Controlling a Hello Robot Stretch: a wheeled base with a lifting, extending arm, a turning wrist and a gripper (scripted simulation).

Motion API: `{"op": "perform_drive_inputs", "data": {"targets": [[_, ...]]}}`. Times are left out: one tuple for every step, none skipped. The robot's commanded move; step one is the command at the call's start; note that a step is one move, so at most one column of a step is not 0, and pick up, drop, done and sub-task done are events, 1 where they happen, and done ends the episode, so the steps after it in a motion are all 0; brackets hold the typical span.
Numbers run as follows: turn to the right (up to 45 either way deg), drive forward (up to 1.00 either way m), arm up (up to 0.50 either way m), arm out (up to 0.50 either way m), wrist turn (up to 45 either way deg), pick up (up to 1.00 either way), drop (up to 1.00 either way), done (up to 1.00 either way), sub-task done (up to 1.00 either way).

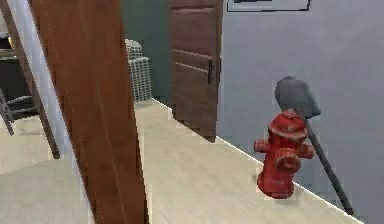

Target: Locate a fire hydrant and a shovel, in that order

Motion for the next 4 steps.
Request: {"op": "perform_drive_inputs", "data": {"targets": [[30.0,0.00,0.00,0.00,0.0,0.00,0.00,0.00,0.00],[0.0,0.65,0.00,0.00,0.0,0.00,0.00,0.00,0.00],[0.0,0.00,0.00,0.00,0.0,0.00,0.00,0.00,1.00],[-3.0,0.00,0.00,0.00,0.0,0.00,0.00,0.00,0.00]]}}
